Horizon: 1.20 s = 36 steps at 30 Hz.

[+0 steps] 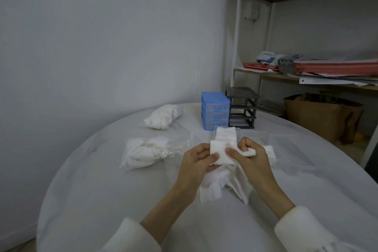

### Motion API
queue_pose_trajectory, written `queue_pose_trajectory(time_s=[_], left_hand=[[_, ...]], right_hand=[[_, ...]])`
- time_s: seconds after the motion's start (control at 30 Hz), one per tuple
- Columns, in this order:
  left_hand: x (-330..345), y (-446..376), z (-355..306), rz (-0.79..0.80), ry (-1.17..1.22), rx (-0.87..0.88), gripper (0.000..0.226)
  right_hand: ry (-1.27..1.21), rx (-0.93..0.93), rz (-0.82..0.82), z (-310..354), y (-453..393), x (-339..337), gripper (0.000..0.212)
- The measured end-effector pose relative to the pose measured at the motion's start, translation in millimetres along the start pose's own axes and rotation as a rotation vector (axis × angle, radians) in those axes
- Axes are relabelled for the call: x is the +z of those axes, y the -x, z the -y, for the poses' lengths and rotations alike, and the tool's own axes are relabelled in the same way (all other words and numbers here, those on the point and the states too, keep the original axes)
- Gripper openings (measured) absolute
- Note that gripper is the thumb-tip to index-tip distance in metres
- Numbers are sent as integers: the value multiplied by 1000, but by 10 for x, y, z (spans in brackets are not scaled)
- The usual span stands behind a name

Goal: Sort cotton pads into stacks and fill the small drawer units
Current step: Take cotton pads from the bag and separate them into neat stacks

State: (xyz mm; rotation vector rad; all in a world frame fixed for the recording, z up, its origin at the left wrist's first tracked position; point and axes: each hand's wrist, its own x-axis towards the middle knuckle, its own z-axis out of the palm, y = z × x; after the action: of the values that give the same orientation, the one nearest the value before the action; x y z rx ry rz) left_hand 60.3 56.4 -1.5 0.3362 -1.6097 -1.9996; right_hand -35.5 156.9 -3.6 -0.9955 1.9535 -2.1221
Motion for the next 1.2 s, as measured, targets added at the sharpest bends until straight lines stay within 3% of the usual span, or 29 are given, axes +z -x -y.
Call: queue_pose_trajectory(time_s=[0.2, 0.47, 0.63, 0.8, 0.9, 1.2], left_hand=[[-10, -11, -14, -31, 52, 27, 17], [-79, -52, 27, -45, -92, 193, 30], [-70, -55, 57, -71, -163, 166, 41], [-82, -64, 63, -76, -170, 190, 28], [-84, -52, 72, -65, -212, 210, 32], [-39, -49, 61, 26, -115, 218, 30]], right_hand=[[16, 27, 18, -14, -14, 0, 37], [53, 68, -4, -31, -22, -8, 6], [43, 29, -40, 14, 7, -23, 6], [-50, 50, -128, 87, 4, -59, 10], [-213, 126, -97, 171, 10, -52, 17], [-254, 115, 98, 217, 58, 22, 20]])
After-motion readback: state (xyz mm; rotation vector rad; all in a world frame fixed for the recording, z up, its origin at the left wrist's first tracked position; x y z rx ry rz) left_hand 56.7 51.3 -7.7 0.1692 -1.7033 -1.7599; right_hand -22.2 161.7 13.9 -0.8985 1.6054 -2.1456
